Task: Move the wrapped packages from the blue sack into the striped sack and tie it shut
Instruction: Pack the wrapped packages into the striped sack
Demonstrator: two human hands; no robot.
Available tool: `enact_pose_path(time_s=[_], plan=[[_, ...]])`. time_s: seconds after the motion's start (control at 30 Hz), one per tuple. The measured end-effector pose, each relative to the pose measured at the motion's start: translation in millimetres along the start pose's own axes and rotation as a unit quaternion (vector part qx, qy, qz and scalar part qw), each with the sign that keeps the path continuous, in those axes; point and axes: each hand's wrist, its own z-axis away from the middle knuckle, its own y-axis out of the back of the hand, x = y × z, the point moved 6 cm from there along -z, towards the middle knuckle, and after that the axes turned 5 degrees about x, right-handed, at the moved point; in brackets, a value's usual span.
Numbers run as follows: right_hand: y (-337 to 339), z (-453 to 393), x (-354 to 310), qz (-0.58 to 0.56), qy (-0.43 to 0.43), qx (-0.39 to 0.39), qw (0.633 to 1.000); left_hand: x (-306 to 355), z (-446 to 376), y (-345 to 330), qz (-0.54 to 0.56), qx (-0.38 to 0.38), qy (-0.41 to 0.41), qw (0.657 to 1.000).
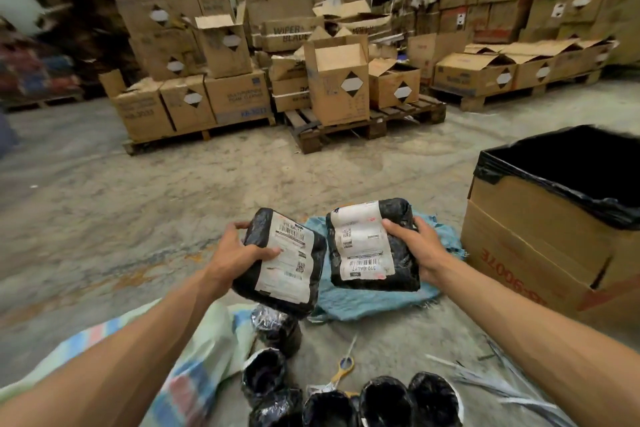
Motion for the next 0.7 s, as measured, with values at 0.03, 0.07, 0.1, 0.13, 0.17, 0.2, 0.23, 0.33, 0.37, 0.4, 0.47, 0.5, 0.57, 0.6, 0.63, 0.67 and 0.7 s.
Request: enact_pose_path(time_s=[0.03, 0.07, 0.1, 0.13, 0.17, 0.2, 0.23, 0.33, 0.37, 0.4, 0.47, 0.5, 0.57, 0.6, 0.63, 0.67, 0.7], plan=[[-16.3, -0.1, -1.1, -0.010, 0.000, -0.011, 1.000, 3.3, 1.3, 17.2, 0.005, 0.008, -0.005, 1.000], [-29.9, 0.2, -2.2, -0.019, -0.001, -0.022, 1.000, 4.5, 1.7, 29.7, 0.013, 0.013, -0.007, 1.000], [-48.9, 0.7, -2.4, -0.029, -0.003, -0.035, 0.999, 3.0, 3.9, 46.5, 0.025, 0.021, -0.008, 0.999], [-64.7, 1.5, -2.9, -0.042, -0.005, -0.050, 0.998, 0.3, 5.4, 59.7, 0.034, 0.029, -0.008, 0.999], [-86.2, 2.5, -2.7, -0.050, -0.009, -0.066, 0.996, -5.2, 6.8, 77.8, 0.044, 0.043, -0.008, 0.998], [-103.9, 4.7, -3.5, -0.059, -0.012, -0.083, 0.995, -11.6, 8.3, 91.1, 0.049, 0.051, -0.004, 0.997], [-122.0, 6.1, -3.7, -0.059, -0.011, -0.101, 0.993, -17.9, 9.5, 104.7, 0.058, 0.061, 0.001, 0.996], [-182.8, 17.0, 1.1, -0.050, -0.010, -0.145, 0.988, -40.1, 10.9, 158.4, 0.065, 0.082, 0.018, 0.994], [-198.9, 20.1, 3.5, -0.043, -0.014, -0.155, 0.987, -47.7, 10.5, 173.7, 0.063, 0.087, 0.023, 0.994], [-221.7, 25.1, 6.5, -0.030, -0.017, -0.172, 0.985, -57.4, 11.8, 195.3, 0.065, 0.097, 0.031, 0.993], [-259.4, 31.3, 11.5, 0.006, -0.015, -0.205, 0.979, -80.2, 11.5, 230.0, 0.078, 0.119, 0.051, 0.989], [-275.9, 34.8, 14.1, 0.023, -0.013, -0.217, 0.976, -94.2, 11.4, 244.5, 0.090, 0.133, 0.063, 0.985], [-309.9, 42.0, 21.6, 0.040, -0.013, -0.237, 0.971, -127.3, 11.4, 273.3, 0.112, 0.158, 0.091, 0.977], [-328.2, 45.7, 29.5, 0.046, -0.017, -0.245, 0.968, -145.8, 11.9, 287.1, 0.118, 0.165, 0.103, 0.974], [-340.0, 49.8, 35.2, 0.053, -0.022, -0.249, 0.967, -160.8, 11.5, 296.9, 0.117, 0.168, 0.112, 0.972], [-358.0, 54.4, 48.7, 0.062, -0.029, -0.254, 0.965, -181.1, 11.6, 312.2, 0.118, 0.172, 0.128, 0.970], [-365.0, 56.5, 56.9, 0.073, -0.034, -0.254, 0.964, -190.5, 13.4, 318.9, 0.117, 0.174, 0.139, 0.968]])
